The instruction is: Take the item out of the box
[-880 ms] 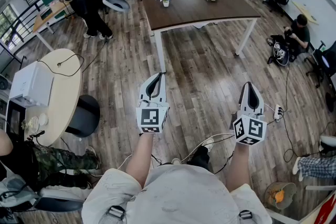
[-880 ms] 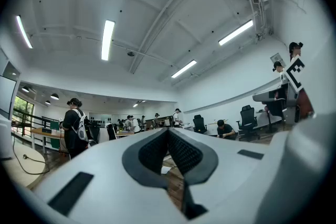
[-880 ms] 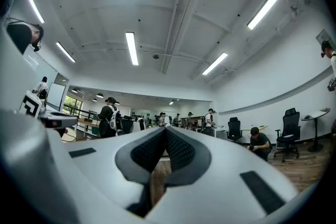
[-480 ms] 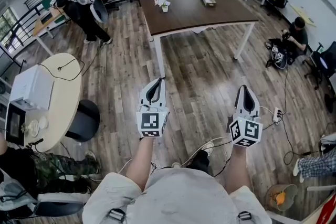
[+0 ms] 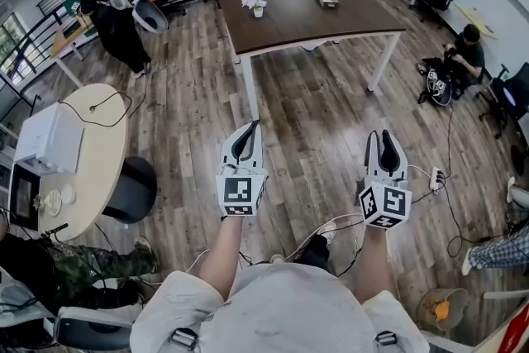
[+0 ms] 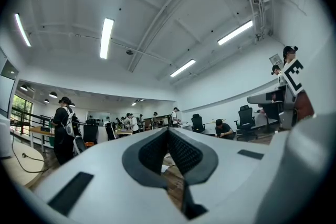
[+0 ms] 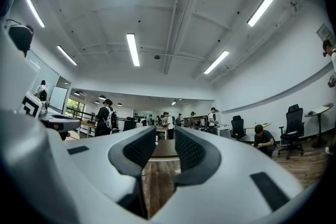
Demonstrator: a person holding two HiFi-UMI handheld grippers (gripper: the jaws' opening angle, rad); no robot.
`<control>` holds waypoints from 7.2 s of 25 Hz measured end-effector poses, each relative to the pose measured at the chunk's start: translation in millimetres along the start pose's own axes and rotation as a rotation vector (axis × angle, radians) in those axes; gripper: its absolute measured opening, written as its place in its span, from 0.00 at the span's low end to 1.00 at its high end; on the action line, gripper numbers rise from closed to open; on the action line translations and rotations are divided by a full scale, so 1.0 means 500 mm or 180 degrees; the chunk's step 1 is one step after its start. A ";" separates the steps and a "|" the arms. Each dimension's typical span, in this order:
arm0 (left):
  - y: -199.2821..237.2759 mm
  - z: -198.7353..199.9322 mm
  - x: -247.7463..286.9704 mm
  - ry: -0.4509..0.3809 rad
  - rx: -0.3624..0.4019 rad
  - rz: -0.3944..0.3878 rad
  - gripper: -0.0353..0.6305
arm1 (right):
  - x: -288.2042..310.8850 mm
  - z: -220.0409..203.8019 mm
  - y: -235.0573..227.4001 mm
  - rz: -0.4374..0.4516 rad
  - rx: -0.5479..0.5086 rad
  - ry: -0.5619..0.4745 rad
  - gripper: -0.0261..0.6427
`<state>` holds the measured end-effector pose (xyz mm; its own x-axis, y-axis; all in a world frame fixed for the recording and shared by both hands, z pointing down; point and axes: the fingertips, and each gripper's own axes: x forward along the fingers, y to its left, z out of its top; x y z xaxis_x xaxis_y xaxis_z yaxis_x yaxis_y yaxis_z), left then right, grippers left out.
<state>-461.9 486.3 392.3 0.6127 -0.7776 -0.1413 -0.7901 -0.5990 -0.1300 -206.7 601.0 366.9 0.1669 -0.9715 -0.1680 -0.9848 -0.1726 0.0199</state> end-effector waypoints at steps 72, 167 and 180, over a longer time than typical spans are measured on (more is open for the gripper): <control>-0.220 -0.130 0.945 0.0162 -0.0119 -0.0173 0.06 | 0.713 -0.155 -0.618 -0.0121 0.0136 0.0070 0.47; 0.192 -0.314 2.085 0.0135 0.0048 0.0551 0.06 | 2.023 -0.354 -0.817 0.0574 0.0294 -0.0052 0.47; 0.277 -0.367 2.201 0.0199 -0.0021 0.0570 0.06 | 2.169 -0.387 -0.797 0.0592 0.0239 -0.0005 0.47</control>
<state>99.8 -487.3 399.1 0.4604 -0.8820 -0.1003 -0.8866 -0.4512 -0.1016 376.1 -415.4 367.5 -0.0184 -0.9853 -0.1700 -0.9995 0.0226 -0.0229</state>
